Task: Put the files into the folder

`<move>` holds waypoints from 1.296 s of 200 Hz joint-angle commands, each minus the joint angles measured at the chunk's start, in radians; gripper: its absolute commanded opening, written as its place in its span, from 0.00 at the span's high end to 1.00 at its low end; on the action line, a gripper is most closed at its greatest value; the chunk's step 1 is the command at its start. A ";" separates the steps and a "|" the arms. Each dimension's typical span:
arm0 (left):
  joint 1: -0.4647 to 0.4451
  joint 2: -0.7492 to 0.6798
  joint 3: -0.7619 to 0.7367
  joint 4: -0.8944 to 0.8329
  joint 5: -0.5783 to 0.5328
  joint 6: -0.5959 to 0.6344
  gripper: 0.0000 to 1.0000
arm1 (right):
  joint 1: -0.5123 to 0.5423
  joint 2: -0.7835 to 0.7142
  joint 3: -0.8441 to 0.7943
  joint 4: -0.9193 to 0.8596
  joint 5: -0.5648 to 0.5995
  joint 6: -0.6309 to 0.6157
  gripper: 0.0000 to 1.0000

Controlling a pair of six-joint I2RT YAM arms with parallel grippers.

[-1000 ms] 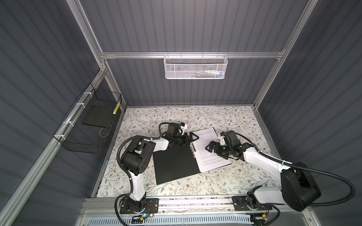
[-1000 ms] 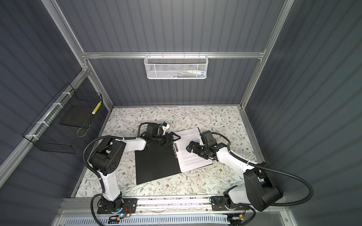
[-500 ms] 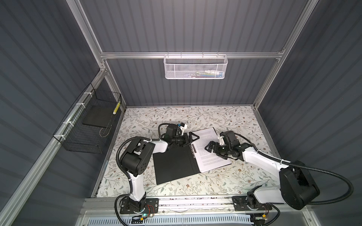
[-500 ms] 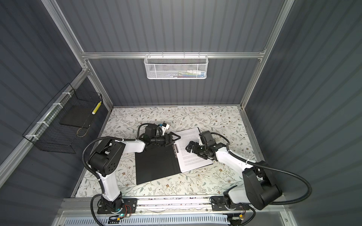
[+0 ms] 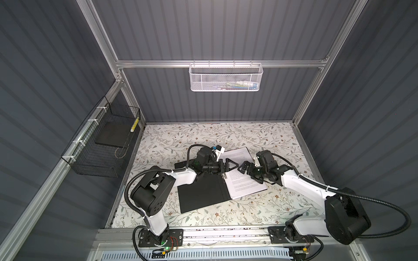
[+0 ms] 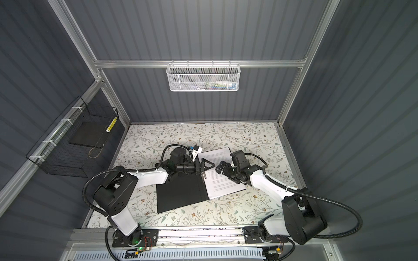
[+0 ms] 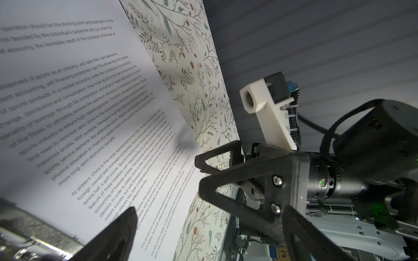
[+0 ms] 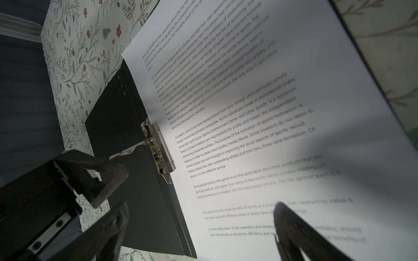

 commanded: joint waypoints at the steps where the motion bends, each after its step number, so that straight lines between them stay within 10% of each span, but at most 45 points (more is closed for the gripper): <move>1: 0.006 -0.045 0.033 -0.047 -0.009 0.031 0.00 | 0.004 -0.051 0.011 -0.023 -0.005 0.066 0.01; 118: 0.093 -0.459 -0.061 -0.518 -0.322 0.238 0.00 | 0.176 0.040 0.047 0.161 -0.051 0.379 0.27; 180: 0.104 -0.579 -0.332 -0.512 -0.323 0.238 0.00 | 0.209 0.247 0.112 0.315 -0.123 0.495 0.62; 259: 0.106 -0.572 -0.509 -0.385 -0.311 0.209 0.00 | 0.213 0.307 0.161 0.309 -0.114 0.536 0.73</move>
